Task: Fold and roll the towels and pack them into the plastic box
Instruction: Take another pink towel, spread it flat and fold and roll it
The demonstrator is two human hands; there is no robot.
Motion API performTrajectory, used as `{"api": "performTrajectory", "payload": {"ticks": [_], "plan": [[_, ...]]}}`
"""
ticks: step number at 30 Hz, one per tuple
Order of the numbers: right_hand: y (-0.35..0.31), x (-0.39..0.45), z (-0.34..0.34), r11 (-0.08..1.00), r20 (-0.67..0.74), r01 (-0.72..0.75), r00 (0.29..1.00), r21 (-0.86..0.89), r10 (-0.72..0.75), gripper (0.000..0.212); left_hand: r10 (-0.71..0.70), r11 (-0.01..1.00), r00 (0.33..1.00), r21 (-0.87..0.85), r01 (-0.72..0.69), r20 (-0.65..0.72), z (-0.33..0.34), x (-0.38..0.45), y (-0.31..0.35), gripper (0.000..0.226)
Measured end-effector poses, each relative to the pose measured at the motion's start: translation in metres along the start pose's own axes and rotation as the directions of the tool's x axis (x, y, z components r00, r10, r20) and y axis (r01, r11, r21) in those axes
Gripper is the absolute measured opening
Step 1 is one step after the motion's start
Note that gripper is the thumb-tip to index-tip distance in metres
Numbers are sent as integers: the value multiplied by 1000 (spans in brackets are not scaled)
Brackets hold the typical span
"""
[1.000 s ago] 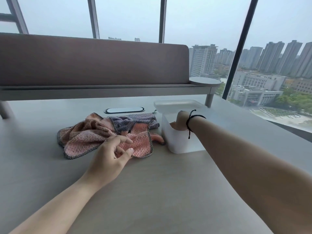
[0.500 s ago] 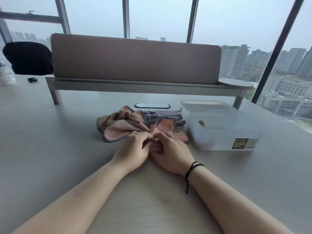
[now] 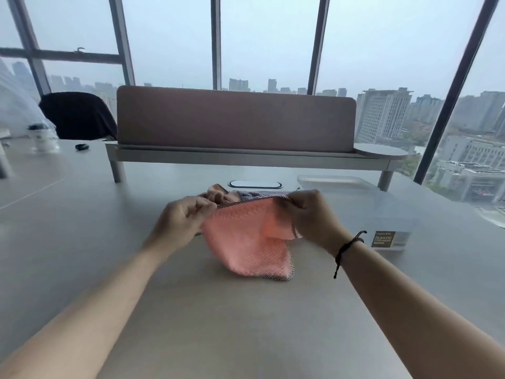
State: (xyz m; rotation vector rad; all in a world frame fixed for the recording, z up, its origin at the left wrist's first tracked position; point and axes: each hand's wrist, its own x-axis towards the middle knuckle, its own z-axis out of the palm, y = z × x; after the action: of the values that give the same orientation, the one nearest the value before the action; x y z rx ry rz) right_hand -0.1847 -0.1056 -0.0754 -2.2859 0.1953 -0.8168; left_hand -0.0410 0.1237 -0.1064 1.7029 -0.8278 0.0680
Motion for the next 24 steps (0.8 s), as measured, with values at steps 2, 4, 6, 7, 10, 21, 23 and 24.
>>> {"api": "performTrajectory", "payload": {"ticks": [2,4,6,7,10,21,23,24], "plan": [[-17,4,-12,991,30,-14,999,132,10,48,-43,996,999,-73,43,12,-8,-2,17,44],[-36,4,-26,951,70,-49,997,305,28,44,-15,999,1000,-52,14,-11,-16,-5,39,33],[-54,2,-44,843,122,-74,992,532,10,45,8,997,1000,-74,-6,25,-26,-7,66,26],[-61,0,-53,764,139,-82,990,640,-11,44,22,994,997,-106,-14,71,-31,-9,79,24],[-68,-1,-68,567,154,-93,986,818,-61,27,35,956,977,-292,28,208,-46,-8,105,10],[71,-2,45,912,69,-407,912,49,404,20,-450,879,859,-47,474,242,-23,-1,-45,36],[83,-1,53,943,7,-326,945,-58,327,18,-397,912,902,-36,408,171,-22,3,-60,28],[85,1,55,954,-5,-286,958,-90,287,16,-363,928,919,-25,371,152,-23,6,-64,27]]}}
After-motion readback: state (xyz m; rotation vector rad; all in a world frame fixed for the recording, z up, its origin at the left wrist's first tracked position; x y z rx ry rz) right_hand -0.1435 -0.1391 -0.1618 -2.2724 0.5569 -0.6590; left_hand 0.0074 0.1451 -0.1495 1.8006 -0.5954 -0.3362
